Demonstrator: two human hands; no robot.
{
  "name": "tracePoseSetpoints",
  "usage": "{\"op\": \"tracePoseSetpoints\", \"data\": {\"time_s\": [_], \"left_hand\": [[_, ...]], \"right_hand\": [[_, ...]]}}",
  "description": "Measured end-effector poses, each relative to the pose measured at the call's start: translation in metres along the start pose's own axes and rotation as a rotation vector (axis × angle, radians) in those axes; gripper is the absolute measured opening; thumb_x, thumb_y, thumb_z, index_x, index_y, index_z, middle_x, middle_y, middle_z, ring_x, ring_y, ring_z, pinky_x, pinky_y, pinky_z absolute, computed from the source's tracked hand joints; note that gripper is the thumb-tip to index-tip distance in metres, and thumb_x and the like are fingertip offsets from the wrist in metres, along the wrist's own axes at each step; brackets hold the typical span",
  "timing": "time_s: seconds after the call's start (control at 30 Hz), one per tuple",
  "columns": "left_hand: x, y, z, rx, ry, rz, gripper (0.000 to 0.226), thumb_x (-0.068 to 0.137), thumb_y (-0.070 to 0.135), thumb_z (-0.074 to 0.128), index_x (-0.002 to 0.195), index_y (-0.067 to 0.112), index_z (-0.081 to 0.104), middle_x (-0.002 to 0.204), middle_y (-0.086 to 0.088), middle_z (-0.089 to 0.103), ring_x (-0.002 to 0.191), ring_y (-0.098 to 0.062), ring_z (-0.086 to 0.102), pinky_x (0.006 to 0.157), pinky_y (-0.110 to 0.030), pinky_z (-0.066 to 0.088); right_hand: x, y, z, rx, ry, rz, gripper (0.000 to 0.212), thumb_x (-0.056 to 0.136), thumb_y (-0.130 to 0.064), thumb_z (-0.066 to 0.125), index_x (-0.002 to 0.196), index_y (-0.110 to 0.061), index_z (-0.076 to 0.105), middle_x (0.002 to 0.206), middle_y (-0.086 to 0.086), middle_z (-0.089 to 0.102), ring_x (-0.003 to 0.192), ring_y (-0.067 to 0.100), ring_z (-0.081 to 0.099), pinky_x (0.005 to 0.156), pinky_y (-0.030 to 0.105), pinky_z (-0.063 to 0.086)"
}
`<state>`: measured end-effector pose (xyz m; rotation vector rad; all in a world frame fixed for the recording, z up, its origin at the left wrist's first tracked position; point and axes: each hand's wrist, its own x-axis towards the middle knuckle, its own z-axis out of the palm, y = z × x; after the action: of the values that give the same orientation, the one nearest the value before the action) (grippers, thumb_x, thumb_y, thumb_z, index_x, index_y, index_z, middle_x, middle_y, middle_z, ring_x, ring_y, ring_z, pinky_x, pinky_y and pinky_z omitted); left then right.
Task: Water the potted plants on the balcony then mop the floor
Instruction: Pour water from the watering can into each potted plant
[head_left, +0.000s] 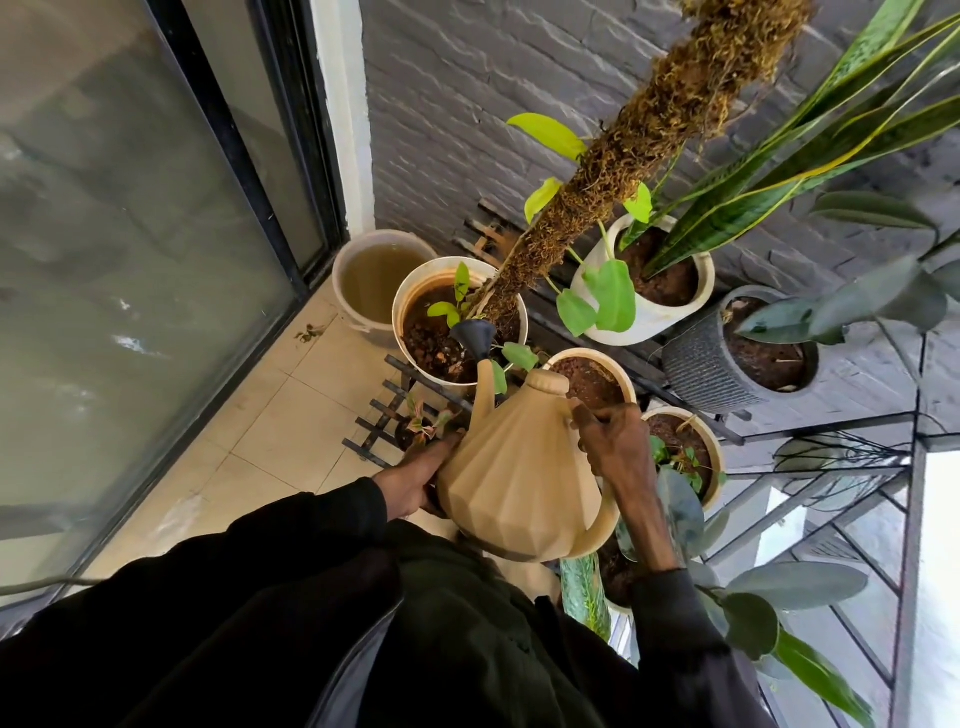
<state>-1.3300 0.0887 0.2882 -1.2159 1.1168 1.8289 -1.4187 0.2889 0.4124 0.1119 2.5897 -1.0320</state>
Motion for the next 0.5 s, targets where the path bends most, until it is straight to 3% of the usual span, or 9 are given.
{"op": "tracePoseSetpoints", "data": {"time_s": [0.1,0.17,0.27,0.47,0.5], "left_hand": [[-0.002,0.0,0.002,0.009,0.01,-0.02,0.072,0.091,0.062,0.062,0.147,0.023,0.04,0.106,-0.008,0.054,0.122,-0.041,0.051,0.079,-0.055,0.046],[-0.003,-0.001,0.002,0.029,-0.003,-0.029,0.073,0.092,0.064,0.059,0.149,0.023,0.039,0.117,-0.012,0.054,0.122,-0.042,0.051,0.074,-0.053,0.046],[-0.004,-0.001,0.002,0.033,0.001,-0.02,0.071,0.092,0.064,0.058,0.148,0.024,0.04,0.108,-0.006,0.056,0.103,-0.037,0.057,0.061,-0.048,0.048],[0.002,-0.002,0.001,0.012,0.04,-0.02,0.072,0.092,0.061,0.062,0.148,0.022,0.041,0.11,-0.007,0.056,0.109,-0.039,0.056,0.073,-0.053,0.046],[0.003,-0.002,0.001,0.008,0.047,-0.017,0.071,0.093,0.06,0.062,0.149,0.021,0.041,0.115,-0.008,0.055,0.118,-0.041,0.054,0.08,-0.055,0.046]], "right_hand": [[0.0,0.002,0.0,-0.006,0.005,-0.002,0.046,0.108,-0.022,0.065,0.091,0.021,0.071,0.082,0.042,0.069,0.055,0.027,0.048,0.056,0.041,0.042],[-0.001,0.004,0.0,-0.001,0.011,0.002,0.045,0.108,-0.021,0.065,0.092,0.021,0.071,0.083,0.043,0.069,0.056,0.027,0.049,0.056,0.041,0.043],[-0.004,0.008,0.002,0.02,0.026,0.001,0.044,0.108,-0.023,0.065,0.091,0.017,0.073,0.082,0.043,0.068,0.057,0.026,0.048,0.056,0.04,0.041],[-0.011,0.016,0.005,0.039,0.038,-0.029,0.048,0.108,-0.019,0.064,0.085,0.022,0.069,0.069,0.041,0.063,0.052,0.025,0.045,0.054,0.037,0.037],[-0.012,0.018,0.007,0.032,0.036,-0.013,0.048,0.109,-0.02,0.063,0.086,0.021,0.069,0.064,0.036,0.062,0.052,0.024,0.044,0.054,0.036,0.037]]}}
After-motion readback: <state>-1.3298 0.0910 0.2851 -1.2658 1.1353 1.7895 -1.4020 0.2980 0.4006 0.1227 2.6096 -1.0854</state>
